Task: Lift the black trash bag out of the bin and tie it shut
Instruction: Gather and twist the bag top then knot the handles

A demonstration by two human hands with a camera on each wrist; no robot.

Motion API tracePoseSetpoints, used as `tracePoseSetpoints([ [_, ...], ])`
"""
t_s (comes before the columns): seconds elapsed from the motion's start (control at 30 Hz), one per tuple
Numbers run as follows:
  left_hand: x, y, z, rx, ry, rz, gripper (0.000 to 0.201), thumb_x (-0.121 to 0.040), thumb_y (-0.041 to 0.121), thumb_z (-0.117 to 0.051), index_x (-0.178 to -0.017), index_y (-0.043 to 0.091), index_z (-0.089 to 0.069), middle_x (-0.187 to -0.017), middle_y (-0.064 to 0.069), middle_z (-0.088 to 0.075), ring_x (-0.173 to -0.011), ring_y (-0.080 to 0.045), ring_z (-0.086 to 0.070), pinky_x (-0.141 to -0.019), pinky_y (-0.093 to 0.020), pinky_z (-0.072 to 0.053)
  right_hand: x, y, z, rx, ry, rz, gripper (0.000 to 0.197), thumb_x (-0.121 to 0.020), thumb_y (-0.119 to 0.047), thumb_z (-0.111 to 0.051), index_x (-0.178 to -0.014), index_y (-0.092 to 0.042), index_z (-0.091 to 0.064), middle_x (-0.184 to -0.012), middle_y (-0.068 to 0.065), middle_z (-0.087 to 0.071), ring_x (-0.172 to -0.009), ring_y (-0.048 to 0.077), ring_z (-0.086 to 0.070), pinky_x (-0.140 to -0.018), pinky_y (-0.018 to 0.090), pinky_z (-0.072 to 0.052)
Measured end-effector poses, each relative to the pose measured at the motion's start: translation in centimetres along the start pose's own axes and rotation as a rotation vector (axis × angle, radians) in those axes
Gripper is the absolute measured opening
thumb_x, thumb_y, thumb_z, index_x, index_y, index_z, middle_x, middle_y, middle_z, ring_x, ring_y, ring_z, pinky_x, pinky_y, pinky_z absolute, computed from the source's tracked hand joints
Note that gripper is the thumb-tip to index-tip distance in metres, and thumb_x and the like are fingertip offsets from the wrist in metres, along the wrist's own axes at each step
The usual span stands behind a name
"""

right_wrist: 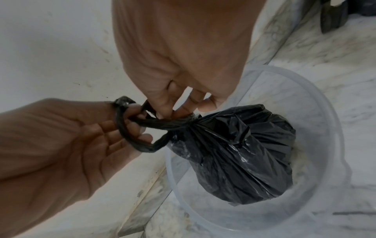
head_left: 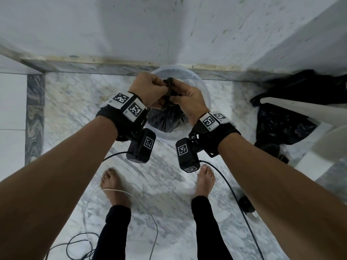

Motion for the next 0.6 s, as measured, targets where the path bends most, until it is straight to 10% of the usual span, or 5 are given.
tracePoseSetpoints([
  [0.27,0.2,0.5,1.1,-0.088,0.064,0.004,0.026,-0.077,0.011,-0.055,-0.102,0.010,-0.049,-0.098,-0.020,-0.063,-0.073,-0.037,-0.068,-0.067,-0.048,-0.060,-0.5,0.4,-0.7,-0.110,-0.070,-0.087,0.053,-0.082,0.022,-0.040,-0.129,0.001,-0.052,-0.108,-0.006,-0.070,-0.084,0.005,-0.069,-0.077,0.020,-0.057],
  [0.6,-0.1,0.4,0.6,-0.056,-0.007,0.008,0.021,-0.085,0.008,-0.054,-0.099,0.011,-0.069,-0.087,-0.015,-0.068,-0.068,-0.028,-0.067,-0.067,-0.041,-0.062,-0.6,0.4,-0.9,-0.084,-0.062,-0.059,0.056,-0.080,0.020,-0.050,-0.132,0.002,-0.049,-0.118,0.015,-0.069,-0.086,0.011,-0.068,-0.088,0.029,-0.056],
])
Point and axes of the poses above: each hand's wrist, its own x-axis away from the middle knuckle, its own z-axis out of the back of the hand, y = z × x, the point moved 10 cm from there along -x, towards the middle knuckle
